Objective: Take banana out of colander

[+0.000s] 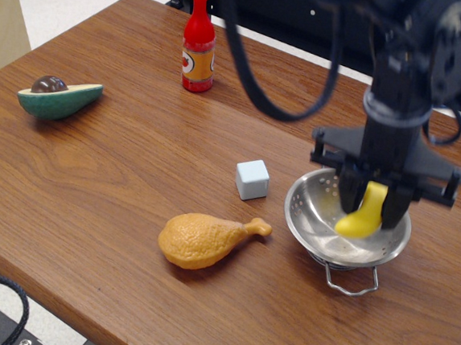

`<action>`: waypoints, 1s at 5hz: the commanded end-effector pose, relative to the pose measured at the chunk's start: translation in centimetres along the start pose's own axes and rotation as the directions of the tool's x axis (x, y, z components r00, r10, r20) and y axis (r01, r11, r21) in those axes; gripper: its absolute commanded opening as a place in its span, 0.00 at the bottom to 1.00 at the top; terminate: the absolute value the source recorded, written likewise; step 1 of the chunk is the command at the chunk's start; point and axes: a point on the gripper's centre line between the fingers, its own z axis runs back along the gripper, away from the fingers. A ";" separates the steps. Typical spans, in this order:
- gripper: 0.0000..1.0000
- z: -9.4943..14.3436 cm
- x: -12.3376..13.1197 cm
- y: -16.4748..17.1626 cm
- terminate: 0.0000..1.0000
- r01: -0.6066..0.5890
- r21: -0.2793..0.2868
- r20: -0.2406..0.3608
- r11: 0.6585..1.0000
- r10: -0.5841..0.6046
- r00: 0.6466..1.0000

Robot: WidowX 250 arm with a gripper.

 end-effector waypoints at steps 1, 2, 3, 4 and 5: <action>0.00 5.5 3.8 1.7 0.00 -0.097 -0.065 0.092 0.993 0.103 0.990; 0.00 4.2 5.8 3.2 0.00 -0.142 -0.006 0.080 0.990 0.142 0.987; 0.00 2.9 7.3 4.6 0.00 -0.156 0.033 0.087 0.987 0.152 0.984; 0.00 2.3 7.2 6.7 0.00 -0.156 0.053 0.104 0.986 0.150 0.983; 0.00 1.9 8.1 8.8 0.00 -0.194 0.075 0.111 0.978 0.185 0.976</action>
